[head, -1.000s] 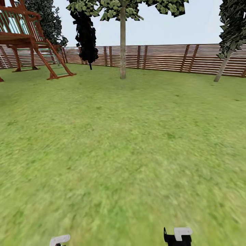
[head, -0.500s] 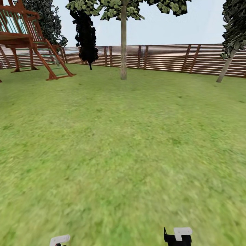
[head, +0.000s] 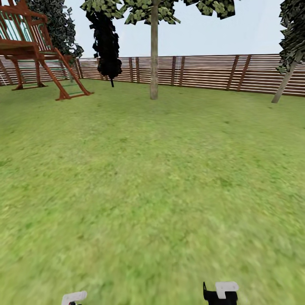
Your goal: In the garden, pick up the pesticide atomizer on the floor and spray pesticide onto both trees until each tree trunk is fully covered.
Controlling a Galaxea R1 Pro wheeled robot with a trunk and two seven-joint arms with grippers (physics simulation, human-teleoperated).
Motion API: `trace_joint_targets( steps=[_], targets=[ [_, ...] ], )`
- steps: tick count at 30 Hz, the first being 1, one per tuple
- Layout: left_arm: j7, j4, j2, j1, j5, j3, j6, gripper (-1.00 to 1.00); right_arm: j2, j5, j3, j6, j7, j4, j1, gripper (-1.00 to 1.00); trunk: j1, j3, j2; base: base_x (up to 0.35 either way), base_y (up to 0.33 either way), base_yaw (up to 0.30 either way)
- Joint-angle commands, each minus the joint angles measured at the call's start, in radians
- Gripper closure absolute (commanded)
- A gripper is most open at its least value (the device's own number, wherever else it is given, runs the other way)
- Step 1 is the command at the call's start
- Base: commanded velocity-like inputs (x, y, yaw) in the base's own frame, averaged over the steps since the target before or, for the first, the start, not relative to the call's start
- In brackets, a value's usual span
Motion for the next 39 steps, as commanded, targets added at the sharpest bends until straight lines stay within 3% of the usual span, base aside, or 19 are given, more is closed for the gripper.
trace_joint_targets(
  steps=[1, 39],
  targets=[
    [-0.004, 0.001, 0.000, -0.001, -0.009, 0.008, -0.004, 1.00, 0.001, 0.010, -0.004, -0.002, -0.005, 0.001, -0.001, -1.00, 0.000, -0.001, 0.000, 0.338, 0.090, 0.000],
    [-0.004, 0.001, 0.000, -0.001, -0.010, 0.008, -0.004, 1.00, 0.000, 0.010, -0.004, -0.002, -0.005, 0.001, -0.001, -1.00, 0.000, -0.001, 0.000, 0.338, 0.090, 0.000]
  ],
)
